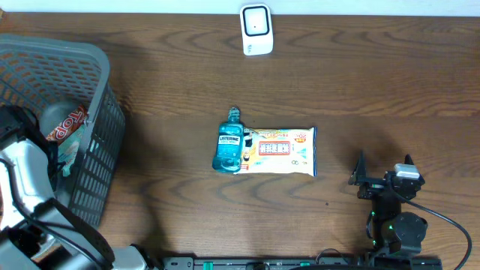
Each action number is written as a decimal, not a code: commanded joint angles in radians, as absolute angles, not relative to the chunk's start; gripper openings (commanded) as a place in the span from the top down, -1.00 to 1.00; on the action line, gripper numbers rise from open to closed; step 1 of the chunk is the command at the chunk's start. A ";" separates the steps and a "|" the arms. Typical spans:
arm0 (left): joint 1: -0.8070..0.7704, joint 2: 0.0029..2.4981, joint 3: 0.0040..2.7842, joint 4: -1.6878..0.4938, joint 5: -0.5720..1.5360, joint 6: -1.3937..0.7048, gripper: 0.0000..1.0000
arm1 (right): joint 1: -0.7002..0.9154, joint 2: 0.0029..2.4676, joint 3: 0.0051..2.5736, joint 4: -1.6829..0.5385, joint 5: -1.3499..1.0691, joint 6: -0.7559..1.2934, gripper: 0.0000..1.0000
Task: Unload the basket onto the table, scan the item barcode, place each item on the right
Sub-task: 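Reach the left gripper into the basket and grasp the orange tissue pack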
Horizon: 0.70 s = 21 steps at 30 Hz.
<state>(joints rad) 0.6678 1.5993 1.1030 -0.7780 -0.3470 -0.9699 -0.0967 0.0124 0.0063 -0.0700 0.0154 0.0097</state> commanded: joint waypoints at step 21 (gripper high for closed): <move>0.674 1.800 1.117 -0.714 -0.464 -1.011 0.78 | -0.090 0.009 0.006 -0.073 0.020 -0.006 -0.98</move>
<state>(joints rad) 0.6678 1.7988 1.1030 -0.7086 -0.4431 -1.0431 -0.0967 0.0124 0.0063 -0.0696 0.0158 0.0097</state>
